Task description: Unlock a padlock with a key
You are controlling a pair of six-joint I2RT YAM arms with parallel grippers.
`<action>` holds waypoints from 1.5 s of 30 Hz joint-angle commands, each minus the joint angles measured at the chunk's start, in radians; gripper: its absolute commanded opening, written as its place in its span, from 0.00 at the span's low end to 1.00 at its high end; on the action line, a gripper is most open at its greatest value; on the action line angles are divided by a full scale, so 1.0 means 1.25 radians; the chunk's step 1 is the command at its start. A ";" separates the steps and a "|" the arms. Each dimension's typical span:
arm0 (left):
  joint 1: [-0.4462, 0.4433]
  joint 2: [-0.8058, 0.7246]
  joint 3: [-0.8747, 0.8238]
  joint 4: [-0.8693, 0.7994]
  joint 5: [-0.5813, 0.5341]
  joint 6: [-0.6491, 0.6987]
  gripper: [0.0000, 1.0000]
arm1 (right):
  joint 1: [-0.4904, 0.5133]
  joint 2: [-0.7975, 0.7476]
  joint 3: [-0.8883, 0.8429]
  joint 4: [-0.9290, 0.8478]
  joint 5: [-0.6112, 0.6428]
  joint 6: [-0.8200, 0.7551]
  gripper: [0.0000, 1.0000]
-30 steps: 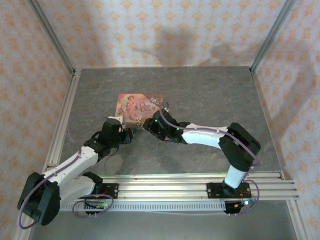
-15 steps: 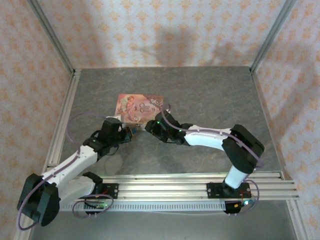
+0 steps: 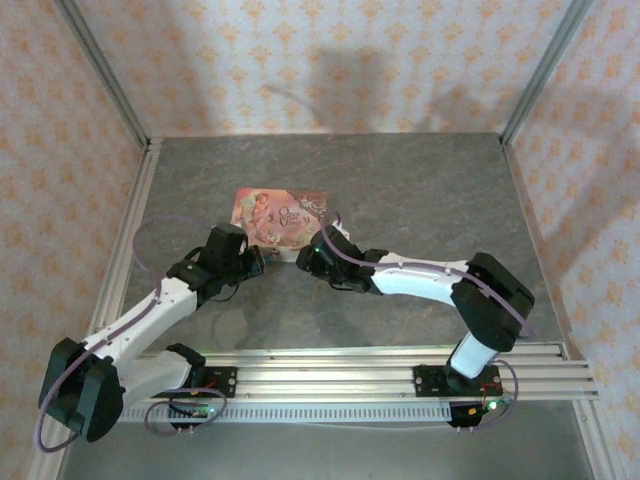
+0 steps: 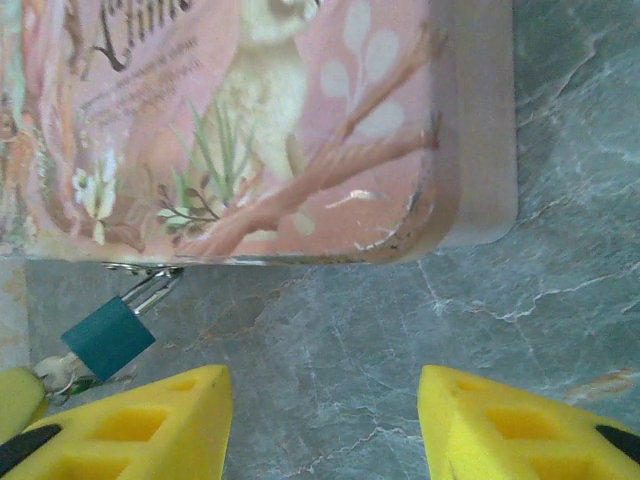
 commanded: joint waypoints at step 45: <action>-0.028 0.111 -0.038 0.102 -0.011 -0.034 0.00 | -0.090 -0.046 -0.132 0.127 -0.108 0.106 0.53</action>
